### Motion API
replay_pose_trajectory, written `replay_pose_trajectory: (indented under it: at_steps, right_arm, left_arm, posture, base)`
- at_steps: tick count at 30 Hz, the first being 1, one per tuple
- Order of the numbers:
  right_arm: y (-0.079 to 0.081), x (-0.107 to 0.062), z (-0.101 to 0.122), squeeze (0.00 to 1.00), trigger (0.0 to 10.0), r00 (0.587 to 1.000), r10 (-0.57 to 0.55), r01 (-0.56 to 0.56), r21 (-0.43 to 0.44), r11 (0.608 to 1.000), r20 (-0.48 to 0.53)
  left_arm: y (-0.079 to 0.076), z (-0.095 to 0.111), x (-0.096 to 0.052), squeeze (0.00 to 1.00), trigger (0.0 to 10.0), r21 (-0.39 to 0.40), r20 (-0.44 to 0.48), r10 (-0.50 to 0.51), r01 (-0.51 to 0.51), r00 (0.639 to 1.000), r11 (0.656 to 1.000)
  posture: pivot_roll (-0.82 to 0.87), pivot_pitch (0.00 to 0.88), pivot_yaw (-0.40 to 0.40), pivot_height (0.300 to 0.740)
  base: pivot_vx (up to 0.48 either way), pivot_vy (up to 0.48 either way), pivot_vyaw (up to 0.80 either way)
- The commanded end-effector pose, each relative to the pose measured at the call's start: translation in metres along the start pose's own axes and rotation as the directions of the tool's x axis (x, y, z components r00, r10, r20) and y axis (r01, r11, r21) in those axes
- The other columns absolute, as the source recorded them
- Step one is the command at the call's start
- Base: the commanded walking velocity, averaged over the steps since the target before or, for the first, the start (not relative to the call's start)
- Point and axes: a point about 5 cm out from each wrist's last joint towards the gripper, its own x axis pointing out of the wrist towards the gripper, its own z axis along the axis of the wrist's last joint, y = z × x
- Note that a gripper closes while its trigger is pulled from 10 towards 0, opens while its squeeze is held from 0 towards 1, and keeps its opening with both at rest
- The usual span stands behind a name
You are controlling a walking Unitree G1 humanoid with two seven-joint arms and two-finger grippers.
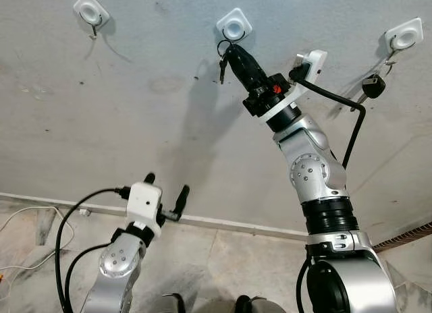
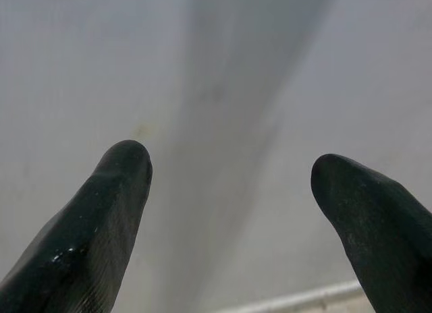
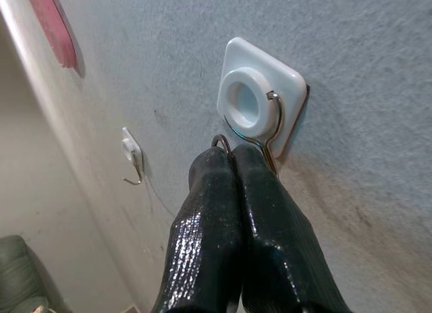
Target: Hang keys on a hook
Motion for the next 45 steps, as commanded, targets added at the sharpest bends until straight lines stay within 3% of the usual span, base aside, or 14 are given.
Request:
replay_pose_trajectory:
  at_steps: [1,6,20,30,37,45]
  right_arm:
    - [-0.006,-0.002,0.002,0.00,10.0,1.000,-0.029,0.030,-0.008,1.000,0.006]
    - [-0.007,-0.003,0.002,0.00,10.0,0.999,-0.036,0.036,-0.006,0.999,0.008]
    - [-0.011,-0.008,0.005,0.00,10.0,0.998,-0.049,0.047,0.034,0.998,0.038]
    - [0.005,-0.021,0.013,0.00,10.0,0.990,0.130,-0.134,0.105,0.985,0.045]
    - [0.004,-0.019,0.013,0.00,10.0,0.991,0.128,-0.132,0.101,0.986,0.037]
    - [0.014,-0.012,0.007,0.00,10.0,0.981,0.195,-0.195,0.135,0.971,0.015]
  left_arm:
    - [-0.002,0.012,0.000,0.00,10.0,0.031,0.044,-0.036,0.034,0.998,0.999]
    - [-0.003,0.029,0.003,0.00,10.0,0.051,0.096,-0.069,0.064,0.993,0.997]
    - [-0.004,0.030,0.000,0.00,10.0,0.044,0.089,-0.074,0.070,0.993,0.997]
    - [-0.004,0.031,0.001,0.00,10.0,0.042,0.086,-0.072,0.069,0.994,0.997]
    - [-0.004,0.032,0.003,0.00,10.0,0.046,0.086,-0.080,0.076,0.993,0.996]
    - [-0.005,0.032,0.003,0.00,10.0,0.048,0.085,-0.081,0.077,0.993,0.996]
  posture:
    - [0.09,0.188,0.013,0.740]
    - [0.09,0.186,0.015,0.740]
    - [0.09,0.182,0.013,0.740]
    - [0.09,0.178,0.017,0.740]
    - [0.09,0.174,0.021,0.740]
    - [0.10,0.173,0.016,0.740]
  base:
    - [0.000,0.000,0.00]
    - [0.000,0.000,0.00]
    - [0.000,0.000,0.00]
    - [0.000,0.000,0.00]
    - [0.000,0.000,0.00]
    - [0.000,0.000,0.00]
